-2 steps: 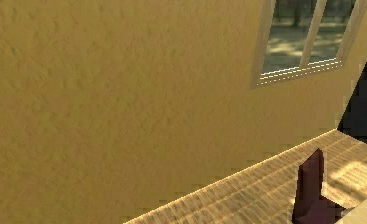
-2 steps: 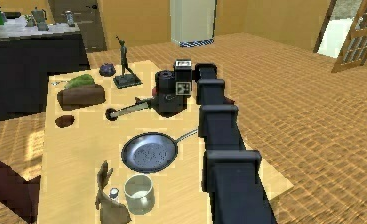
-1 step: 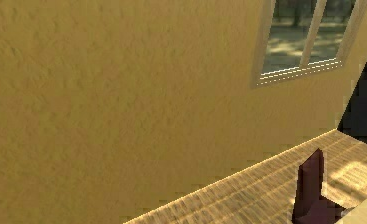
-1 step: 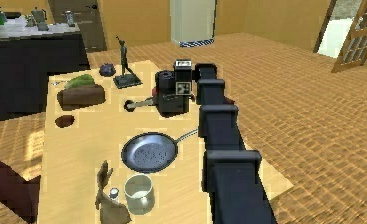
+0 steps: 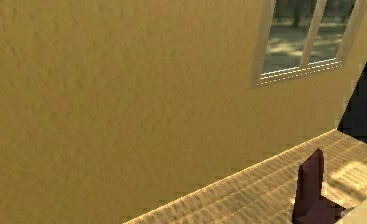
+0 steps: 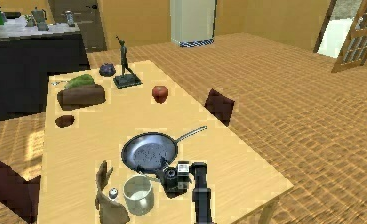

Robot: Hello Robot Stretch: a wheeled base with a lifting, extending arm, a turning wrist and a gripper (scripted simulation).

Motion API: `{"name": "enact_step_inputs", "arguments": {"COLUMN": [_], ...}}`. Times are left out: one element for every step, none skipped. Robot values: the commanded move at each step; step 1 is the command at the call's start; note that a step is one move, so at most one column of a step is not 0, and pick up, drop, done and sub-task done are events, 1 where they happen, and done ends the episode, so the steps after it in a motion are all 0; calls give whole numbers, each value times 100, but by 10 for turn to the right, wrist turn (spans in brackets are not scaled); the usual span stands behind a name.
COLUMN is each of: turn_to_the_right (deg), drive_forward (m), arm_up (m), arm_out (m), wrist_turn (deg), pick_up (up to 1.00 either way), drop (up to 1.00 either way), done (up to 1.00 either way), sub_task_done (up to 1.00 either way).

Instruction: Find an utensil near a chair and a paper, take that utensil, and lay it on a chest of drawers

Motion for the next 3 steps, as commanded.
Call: {"name": "enact_step_inputs", "arguments": {"turn_to_the_right": [0, 0, 0], "drive_forward": [0, 0, 0], "arm_up": [0, 10, 22], "arm_out": [0, 0, 0], "wrist_turn": [0, 0, 0], "pick_up": [100, 0, 0], "drop": [0, 0, 0], "done": [0, 0, 0], "sub_task_done": [0, 0, 0]}}
